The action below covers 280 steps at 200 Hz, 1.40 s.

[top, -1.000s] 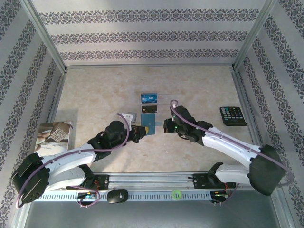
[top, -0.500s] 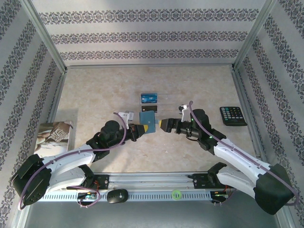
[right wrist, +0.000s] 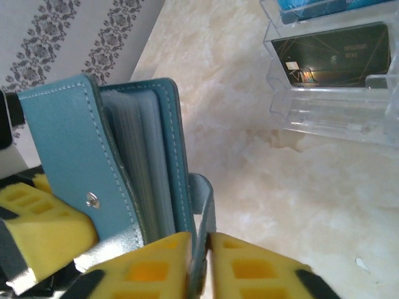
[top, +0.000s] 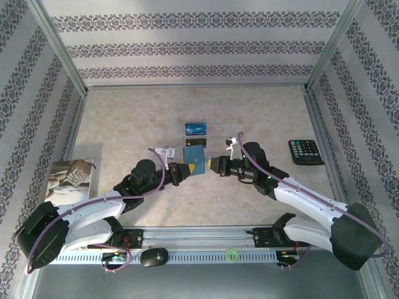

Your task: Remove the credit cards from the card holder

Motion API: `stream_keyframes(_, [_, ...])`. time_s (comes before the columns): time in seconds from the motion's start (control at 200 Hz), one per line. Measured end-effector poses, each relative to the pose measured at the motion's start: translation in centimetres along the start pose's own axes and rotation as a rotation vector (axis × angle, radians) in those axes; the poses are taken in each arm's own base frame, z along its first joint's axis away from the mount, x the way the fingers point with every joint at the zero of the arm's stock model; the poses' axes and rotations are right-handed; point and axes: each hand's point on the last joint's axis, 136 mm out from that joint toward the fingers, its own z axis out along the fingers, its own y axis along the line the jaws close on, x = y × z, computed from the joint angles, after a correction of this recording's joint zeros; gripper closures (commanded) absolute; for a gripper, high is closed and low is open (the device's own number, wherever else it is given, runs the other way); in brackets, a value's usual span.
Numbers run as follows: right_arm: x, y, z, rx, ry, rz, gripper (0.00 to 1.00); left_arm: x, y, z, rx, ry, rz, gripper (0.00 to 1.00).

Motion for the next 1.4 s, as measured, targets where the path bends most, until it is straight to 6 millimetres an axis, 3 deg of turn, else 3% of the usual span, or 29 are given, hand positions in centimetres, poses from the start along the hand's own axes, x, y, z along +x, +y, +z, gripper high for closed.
stream_keyframes(0.2, [1.0, -0.9, -0.2, 0.056, 0.03, 0.016, 1.0, 2.0, 2.1, 1.5, -0.022, 0.048, -0.072, 1.0])
stream_keyframes(0.285, [2.2, -1.5, -0.6, 0.104, 0.062, 0.029, 1.0, 3.3, 2.8, 2.2, -0.021, 0.096, -0.11, 0.81])
stream_keyframes(0.56, [5.7, -2.2, -3.0, 0.23, 0.135, 0.046, 1.0, 5.9, 4.0, 4.7, -0.102, 0.285, -0.212, 0.65])
stream_keyframes(0.764, [7.3, -3.2, -3.8, 0.295, 0.182, 0.058, 1.0, 8.5, 6.0, 5.5, -0.199, 0.426, -0.278, 0.6])
stream_keyframes(0.959, [8.6, -4.9, -3.0, 0.362, 0.238, 0.059, 1.0, 12.1, 8.4, 4.6, -0.295, 0.561, -0.345, 0.6])
stream_keyframes(1.104, [8.6, -5.6, -2.2, 0.404, 0.273, 0.035, 1.0, 12.1, 8.3, 4.6, -0.287, 0.576, -0.356, 0.6])
stream_keyframes(1.254, [6.8, -3.9, -0.9, 0.377, 0.269, -0.002, 1.0, 12.2, 8.3, 3.0, -0.318, 0.583, -0.359, 0.58])
stream_keyframes(1.324, [6.0, -2.5, -0.1, 0.342, 0.27, -0.026, 1.0, 11.3, 8.0, 1.6, -0.343, 0.553, -0.335, 0.55])
stream_keyframes(1.399, [5.3, -0.9, 0.8, 0.305, 0.273, -0.052, 1.0, 9.0, 7.1, 0.2, -0.351, 0.475, -0.288, 0.53])
